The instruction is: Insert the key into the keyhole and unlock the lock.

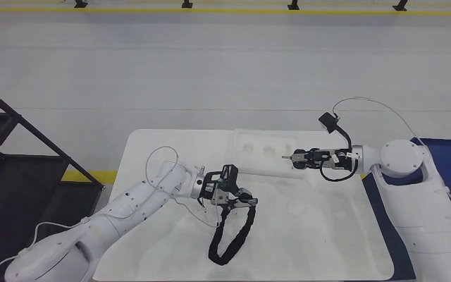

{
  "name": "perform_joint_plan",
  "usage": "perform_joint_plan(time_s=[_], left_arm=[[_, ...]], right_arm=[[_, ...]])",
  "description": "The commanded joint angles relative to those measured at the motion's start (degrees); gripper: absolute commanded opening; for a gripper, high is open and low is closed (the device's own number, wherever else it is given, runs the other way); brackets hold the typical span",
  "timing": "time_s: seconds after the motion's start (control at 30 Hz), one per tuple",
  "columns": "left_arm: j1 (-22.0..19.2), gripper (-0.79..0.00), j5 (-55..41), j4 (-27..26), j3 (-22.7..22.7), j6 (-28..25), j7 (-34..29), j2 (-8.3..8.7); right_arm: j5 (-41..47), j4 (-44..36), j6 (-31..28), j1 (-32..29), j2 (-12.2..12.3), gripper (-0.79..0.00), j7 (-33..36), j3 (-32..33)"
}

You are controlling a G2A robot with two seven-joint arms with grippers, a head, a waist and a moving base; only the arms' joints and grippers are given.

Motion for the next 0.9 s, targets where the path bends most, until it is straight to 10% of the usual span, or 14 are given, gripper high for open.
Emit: perform_joint_plan(time_s=[0.0,0.43,0.87], left_arm=[[-1.16,-0.785,-1.02,-0.58,0.77,0.00,1.35,0.42],[-8.87,-0.785,-4.61,-1.36,6.56,0.00,8.24,0.49],[-15.19,-0.785,-4.90,2.63,13.37,0.00,16.18,-4.13]], right_arm=[[-0.36,0.00,0.50,-0.48,0.13,-0.785,0.80,-0.45],[-5.41,-13.89,4.97,-7.53,2.78,-0.785,7.01,5.29],[-4.19,-34.17,6.91,-17.75,5.14,-0.785,9.48,17.09]])
